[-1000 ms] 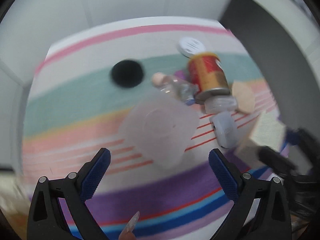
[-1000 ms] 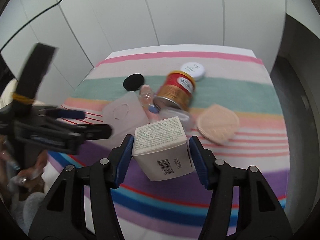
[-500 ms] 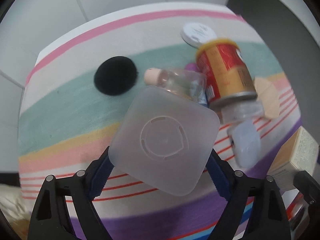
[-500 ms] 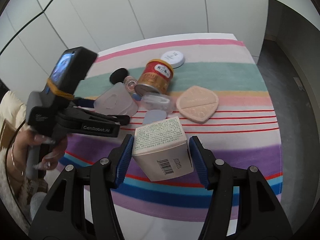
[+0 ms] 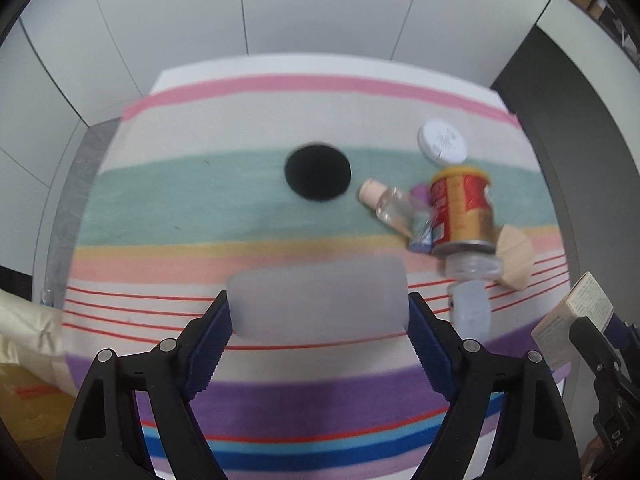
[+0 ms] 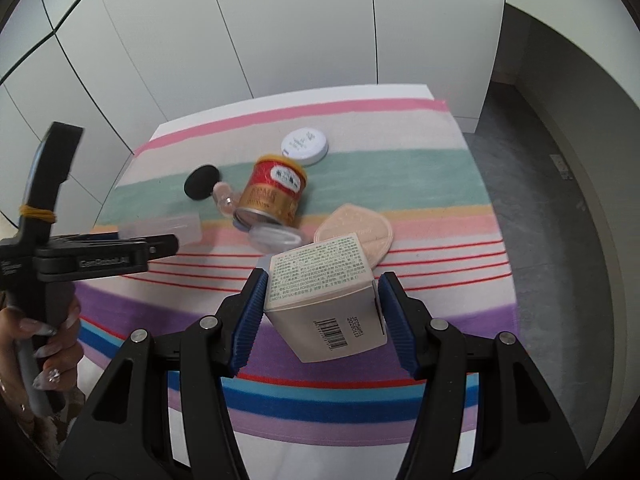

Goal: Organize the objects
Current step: 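Grasp the clear square case with the left tool while the right tool grasps the cream box, then lift the clear case with the left tool while the right tool carries the cream box back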

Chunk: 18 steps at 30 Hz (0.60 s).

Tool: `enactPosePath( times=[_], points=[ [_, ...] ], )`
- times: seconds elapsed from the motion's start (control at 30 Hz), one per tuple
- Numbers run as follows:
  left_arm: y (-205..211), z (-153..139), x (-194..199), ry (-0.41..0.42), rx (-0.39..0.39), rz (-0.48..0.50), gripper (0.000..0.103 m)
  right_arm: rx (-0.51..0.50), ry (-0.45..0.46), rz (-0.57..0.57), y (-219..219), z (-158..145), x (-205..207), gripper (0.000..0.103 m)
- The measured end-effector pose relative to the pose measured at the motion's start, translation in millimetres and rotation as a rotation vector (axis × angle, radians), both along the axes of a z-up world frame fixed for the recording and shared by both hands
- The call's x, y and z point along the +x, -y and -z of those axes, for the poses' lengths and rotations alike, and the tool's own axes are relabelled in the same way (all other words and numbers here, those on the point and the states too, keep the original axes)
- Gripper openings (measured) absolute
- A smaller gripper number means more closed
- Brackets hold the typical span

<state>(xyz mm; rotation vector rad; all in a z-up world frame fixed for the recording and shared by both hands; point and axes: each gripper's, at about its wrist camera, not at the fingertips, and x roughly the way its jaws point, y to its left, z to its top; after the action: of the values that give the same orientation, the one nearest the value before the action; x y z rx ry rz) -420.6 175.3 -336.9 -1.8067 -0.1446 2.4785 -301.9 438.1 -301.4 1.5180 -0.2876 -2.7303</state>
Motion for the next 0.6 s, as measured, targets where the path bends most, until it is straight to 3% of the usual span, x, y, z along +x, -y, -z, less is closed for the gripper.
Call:
enactPosePath(
  times=[0.07,0.4,0.6],
  points=[
    [0.2,-25.1,20.3,-0.007,-0.011,-0.01,0.084,0.01,-0.012,0.009,0.8,-13.5,-0.9,0.059],
    [-1.1,-114.0,35.5,-0.092,-0.014,-0.047,0.083,0.081,-0.09,0.036,2.7,-97.1,-3.9,0.059],
    [7.0,-192.0,47.0,-0.17,0.01,-0.084,0.083,0.101,-0.14,0.049,-1.1,-162.5,-1.9,0.059]
  ],
)
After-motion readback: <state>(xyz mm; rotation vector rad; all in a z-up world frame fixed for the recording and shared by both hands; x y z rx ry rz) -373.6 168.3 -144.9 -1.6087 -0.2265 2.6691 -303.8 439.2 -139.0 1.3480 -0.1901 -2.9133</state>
